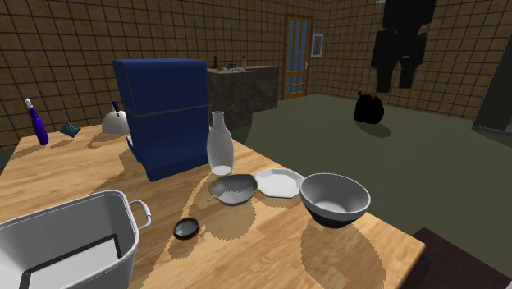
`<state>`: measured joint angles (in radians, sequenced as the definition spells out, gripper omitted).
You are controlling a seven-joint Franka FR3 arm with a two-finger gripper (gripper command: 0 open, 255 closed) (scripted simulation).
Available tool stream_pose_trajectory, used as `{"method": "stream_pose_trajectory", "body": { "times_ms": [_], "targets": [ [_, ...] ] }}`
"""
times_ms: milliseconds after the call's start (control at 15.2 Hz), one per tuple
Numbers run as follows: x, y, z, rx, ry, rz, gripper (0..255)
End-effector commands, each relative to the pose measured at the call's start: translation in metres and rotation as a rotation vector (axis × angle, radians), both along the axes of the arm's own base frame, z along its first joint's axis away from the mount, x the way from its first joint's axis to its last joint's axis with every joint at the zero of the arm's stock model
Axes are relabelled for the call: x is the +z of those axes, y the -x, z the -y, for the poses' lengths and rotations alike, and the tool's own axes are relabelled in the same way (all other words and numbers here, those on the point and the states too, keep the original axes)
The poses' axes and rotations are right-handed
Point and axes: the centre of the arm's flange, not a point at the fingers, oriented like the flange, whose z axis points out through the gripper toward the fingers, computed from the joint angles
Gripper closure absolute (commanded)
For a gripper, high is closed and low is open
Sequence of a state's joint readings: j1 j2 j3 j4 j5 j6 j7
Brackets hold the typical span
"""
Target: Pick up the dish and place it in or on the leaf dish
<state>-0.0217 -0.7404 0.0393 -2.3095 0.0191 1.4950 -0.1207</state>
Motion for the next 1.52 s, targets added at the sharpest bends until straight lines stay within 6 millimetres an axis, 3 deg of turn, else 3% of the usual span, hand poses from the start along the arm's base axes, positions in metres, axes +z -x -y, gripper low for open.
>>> {"method": "stream_pose_trajectory", "body": {
  "times_ms": [0,1452],
  "targets": [
    [0.0,0.0,0.0,0.0,0.0,0.0,0],
    [-0.165,-0.146,-0.202,-0.049,-0.012,-0.122,0]
  ]
}}
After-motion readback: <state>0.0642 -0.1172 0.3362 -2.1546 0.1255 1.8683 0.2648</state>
